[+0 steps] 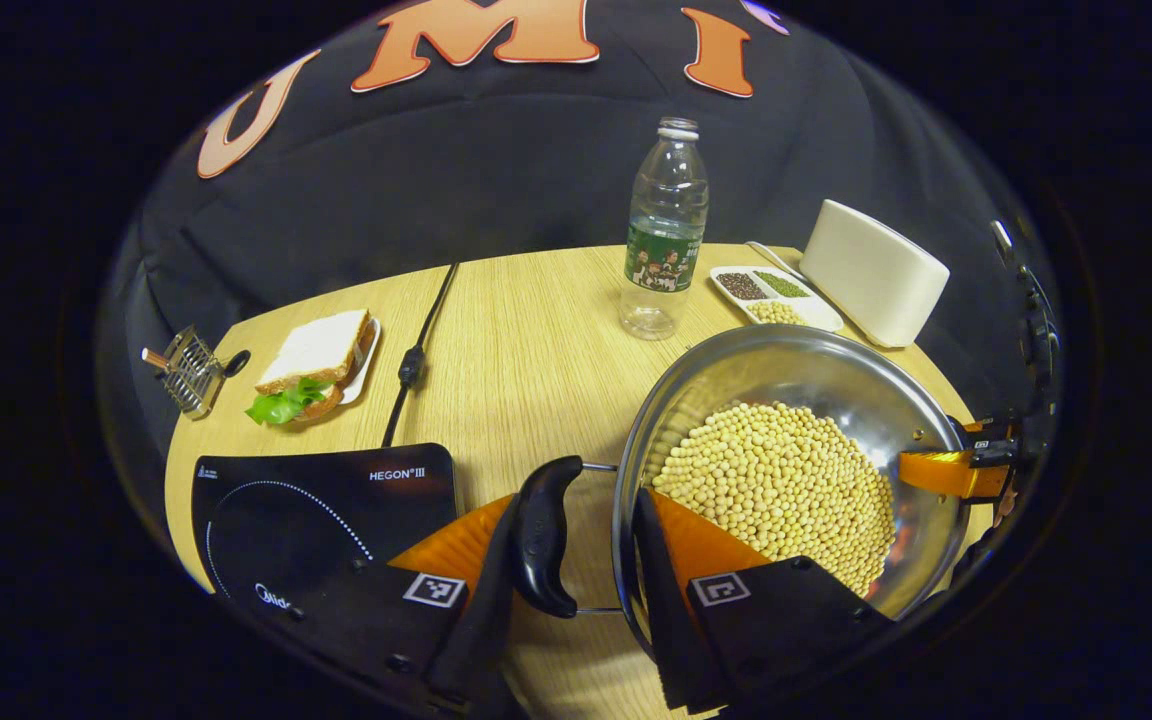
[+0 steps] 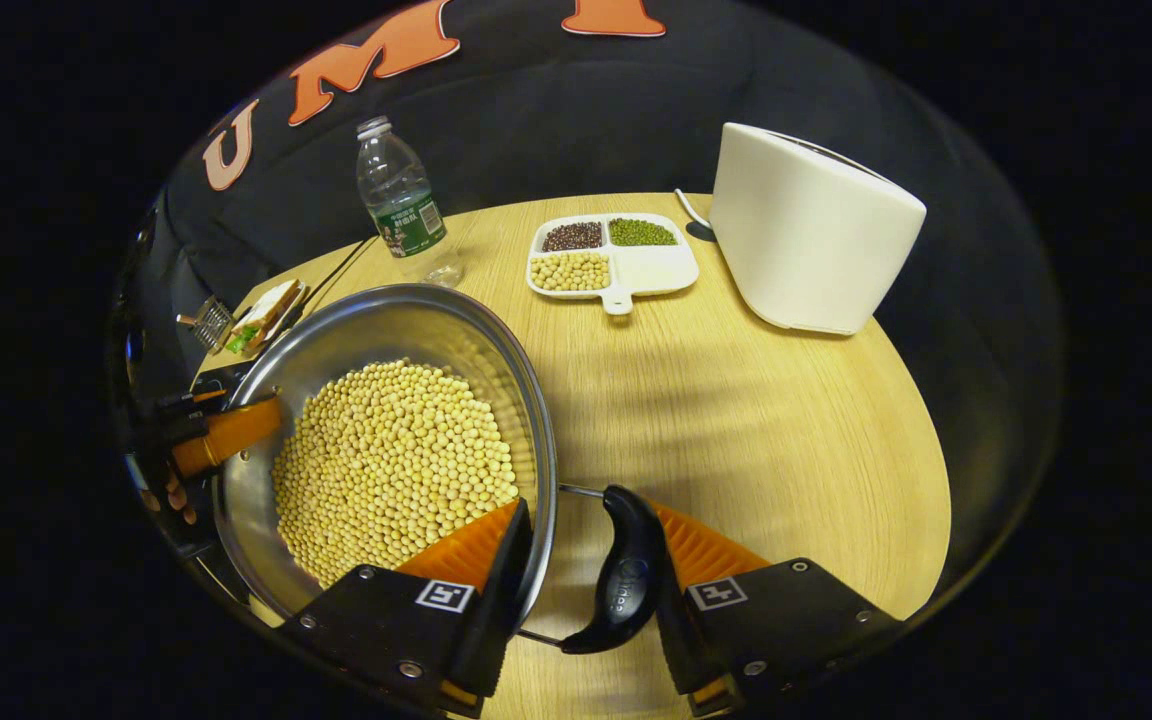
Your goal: First push the handle of the pot to place it horizontally, then grasp the pot with both hands and set it on the induction cooktop.
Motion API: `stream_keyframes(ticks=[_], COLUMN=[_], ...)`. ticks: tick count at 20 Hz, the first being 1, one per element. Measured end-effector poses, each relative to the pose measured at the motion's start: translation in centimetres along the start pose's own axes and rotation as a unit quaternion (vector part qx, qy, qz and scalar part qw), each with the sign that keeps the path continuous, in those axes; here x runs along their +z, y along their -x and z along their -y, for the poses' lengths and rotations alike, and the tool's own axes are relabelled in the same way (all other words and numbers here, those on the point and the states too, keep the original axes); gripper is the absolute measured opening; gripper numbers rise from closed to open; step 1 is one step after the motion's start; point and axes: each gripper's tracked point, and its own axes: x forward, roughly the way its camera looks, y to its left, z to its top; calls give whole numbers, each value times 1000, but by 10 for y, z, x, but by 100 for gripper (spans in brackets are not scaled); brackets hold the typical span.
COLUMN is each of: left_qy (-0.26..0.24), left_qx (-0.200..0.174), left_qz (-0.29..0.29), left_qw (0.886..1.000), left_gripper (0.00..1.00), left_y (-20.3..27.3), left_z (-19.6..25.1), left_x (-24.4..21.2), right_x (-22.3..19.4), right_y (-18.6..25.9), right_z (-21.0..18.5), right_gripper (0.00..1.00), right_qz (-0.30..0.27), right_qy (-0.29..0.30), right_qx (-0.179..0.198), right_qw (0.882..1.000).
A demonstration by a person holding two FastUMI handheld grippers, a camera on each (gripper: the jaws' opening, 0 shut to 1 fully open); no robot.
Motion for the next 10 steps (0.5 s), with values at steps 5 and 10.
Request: stream_keyframes(ticks=[5, 10], left_qy=[-8, -23], left_qx=[4, 28], left_qz=[8, 57], left_qw=[1000, 998], left_gripper=[68, 67], left_y=[-1, 44], left_z=[5, -9], left_x=[-1, 20], right_x=[-5, 16], right_y=[12, 40], right_z=[4, -14], right_gripper=[61, 60], right_qz=[6, 40], right_qy=[2, 7], right_qx=[-10, -3], right_qw=[1000, 999])
